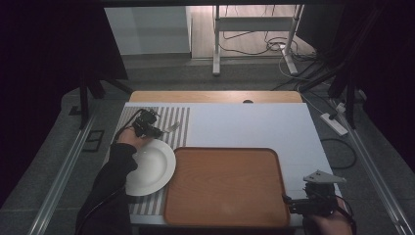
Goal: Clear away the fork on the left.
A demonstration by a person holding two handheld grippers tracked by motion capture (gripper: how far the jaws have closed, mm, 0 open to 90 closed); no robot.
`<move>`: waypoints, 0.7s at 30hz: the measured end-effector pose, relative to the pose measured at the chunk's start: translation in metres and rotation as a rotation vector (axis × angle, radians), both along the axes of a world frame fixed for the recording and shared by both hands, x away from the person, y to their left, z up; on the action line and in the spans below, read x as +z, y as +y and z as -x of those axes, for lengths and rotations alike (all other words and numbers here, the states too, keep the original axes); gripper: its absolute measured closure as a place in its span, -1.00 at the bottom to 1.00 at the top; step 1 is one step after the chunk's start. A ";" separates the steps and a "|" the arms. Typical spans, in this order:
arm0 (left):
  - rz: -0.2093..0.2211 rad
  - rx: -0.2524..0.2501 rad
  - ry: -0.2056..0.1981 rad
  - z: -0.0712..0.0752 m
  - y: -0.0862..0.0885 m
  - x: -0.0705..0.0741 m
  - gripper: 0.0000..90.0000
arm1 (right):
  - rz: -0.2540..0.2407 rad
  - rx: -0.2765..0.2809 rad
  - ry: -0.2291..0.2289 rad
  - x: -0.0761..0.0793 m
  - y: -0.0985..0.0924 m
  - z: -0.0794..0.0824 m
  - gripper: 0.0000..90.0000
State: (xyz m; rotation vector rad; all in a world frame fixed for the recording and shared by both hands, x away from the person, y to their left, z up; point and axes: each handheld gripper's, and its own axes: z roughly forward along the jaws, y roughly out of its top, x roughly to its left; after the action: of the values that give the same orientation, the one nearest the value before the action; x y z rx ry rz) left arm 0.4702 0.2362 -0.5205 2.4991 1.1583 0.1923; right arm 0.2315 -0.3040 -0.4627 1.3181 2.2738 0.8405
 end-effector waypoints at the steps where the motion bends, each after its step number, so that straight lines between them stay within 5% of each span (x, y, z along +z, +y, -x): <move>1: -0.001 -0.011 0.004 0.000 0.000 0.000 0.84 | 0.000 0.000 0.000 0.000 0.000 0.000 -1.00; 8: 0.028 -0.020 0.024 -0.002 0.000 0.001 0.92 | 0.001 0.001 -0.001 0.000 0.000 0.000 -1.00; 21: 0.045 -0.041 -0.044 -0.002 -0.013 0.018 0.93 | 0.001 0.001 0.001 0.000 0.000 0.000 -1.00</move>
State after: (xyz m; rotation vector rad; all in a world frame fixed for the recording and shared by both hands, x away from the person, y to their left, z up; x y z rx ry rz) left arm 0.4723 0.2234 -0.5025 2.4643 1.0813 0.2066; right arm 0.2317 -0.3038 -0.4628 1.3174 2.2748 0.8390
